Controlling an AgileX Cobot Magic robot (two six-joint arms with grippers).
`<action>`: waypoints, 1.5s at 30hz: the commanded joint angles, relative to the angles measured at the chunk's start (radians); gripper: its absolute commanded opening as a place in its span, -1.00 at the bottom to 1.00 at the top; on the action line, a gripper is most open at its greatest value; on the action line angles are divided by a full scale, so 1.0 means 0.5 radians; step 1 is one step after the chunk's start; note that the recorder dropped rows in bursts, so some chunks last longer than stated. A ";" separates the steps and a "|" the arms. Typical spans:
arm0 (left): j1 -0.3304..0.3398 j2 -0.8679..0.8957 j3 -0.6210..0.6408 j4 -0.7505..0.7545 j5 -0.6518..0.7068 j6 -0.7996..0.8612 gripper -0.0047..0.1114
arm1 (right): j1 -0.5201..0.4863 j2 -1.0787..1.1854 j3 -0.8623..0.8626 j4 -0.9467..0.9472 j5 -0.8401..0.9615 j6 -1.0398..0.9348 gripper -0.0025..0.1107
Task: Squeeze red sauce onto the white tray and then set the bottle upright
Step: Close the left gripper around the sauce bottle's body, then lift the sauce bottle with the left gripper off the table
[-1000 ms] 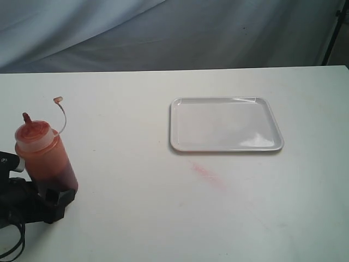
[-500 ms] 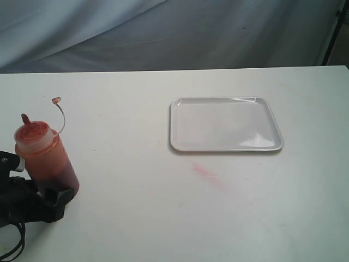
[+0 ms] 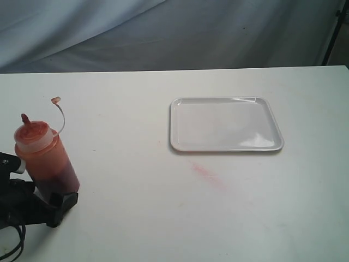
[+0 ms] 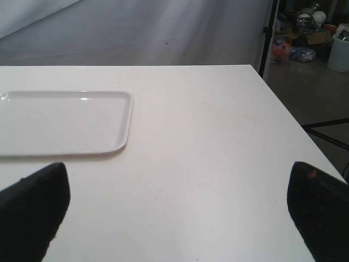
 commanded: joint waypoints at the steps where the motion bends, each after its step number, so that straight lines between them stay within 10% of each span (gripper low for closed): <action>1: -0.012 0.006 -0.013 -0.021 0.026 0.012 0.88 | -0.014 -0.005 0.006 -0.017 -0.019 0.008 0.90; 11: -0.012 0.006 -0.013 -0.021 0.001 -0.078 0.88 | -0.014 -0.005 0.006 -0.017 -0.019 0.008 0.90; 24: -0.012 0.293 -0.013 -0.215 -0.698 0.186 0.88 | -0.014 -0.005 0.006 -0.017 -0.019 0.008 0.90; 45: -0.012 0.586 -0.224 -0.121 -0.653 0.330 0.88 | -0.014 -0.005 0.006 -0.017 -0.019 0.008 0.90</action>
